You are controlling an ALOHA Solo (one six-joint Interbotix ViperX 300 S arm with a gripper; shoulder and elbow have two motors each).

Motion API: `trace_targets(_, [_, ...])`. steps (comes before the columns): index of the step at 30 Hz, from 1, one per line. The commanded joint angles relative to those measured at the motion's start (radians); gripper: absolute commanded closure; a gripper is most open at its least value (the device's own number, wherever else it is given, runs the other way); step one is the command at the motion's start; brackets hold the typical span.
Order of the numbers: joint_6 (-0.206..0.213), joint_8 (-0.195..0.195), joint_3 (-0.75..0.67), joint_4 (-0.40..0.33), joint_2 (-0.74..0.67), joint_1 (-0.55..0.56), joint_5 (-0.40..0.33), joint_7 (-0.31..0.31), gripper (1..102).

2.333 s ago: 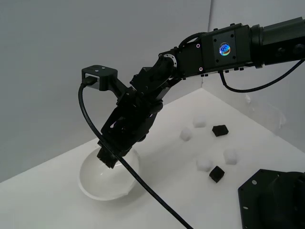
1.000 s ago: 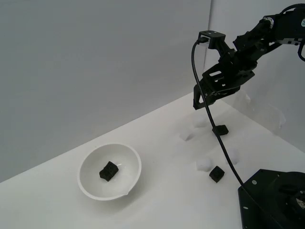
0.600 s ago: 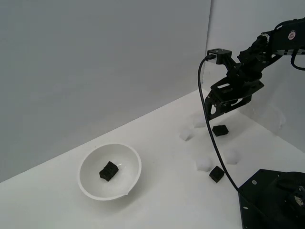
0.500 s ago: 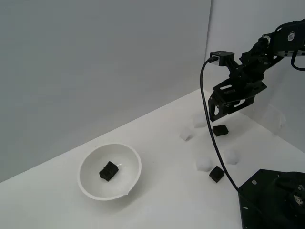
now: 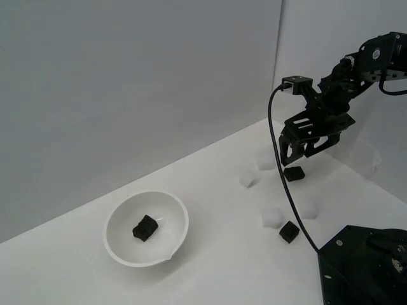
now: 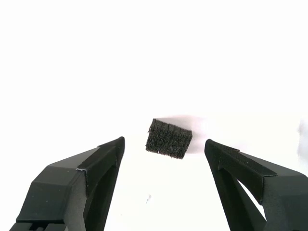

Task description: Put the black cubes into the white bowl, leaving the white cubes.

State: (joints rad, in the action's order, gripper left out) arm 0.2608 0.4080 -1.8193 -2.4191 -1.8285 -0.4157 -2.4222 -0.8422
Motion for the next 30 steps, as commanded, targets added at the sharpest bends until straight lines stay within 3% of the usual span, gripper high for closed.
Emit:
trace_targets(1, [0.006,0.011,-0.006,-0.003,0.002,-0.02,0.003,-0.003,11])
trace_targets(25, [0.008,0.011,0.14,-0.009,0.146,-0.02,-0.003,0.046,12])
trace_targets(27, [0.006,0.012,0.14,-0.011,0.146,-0.02,-0.008,0.046,16])
trace_targets(30, [0.006,0.011,0.141,-0.018,0.147,-0.02,-0.015,0.046,36])
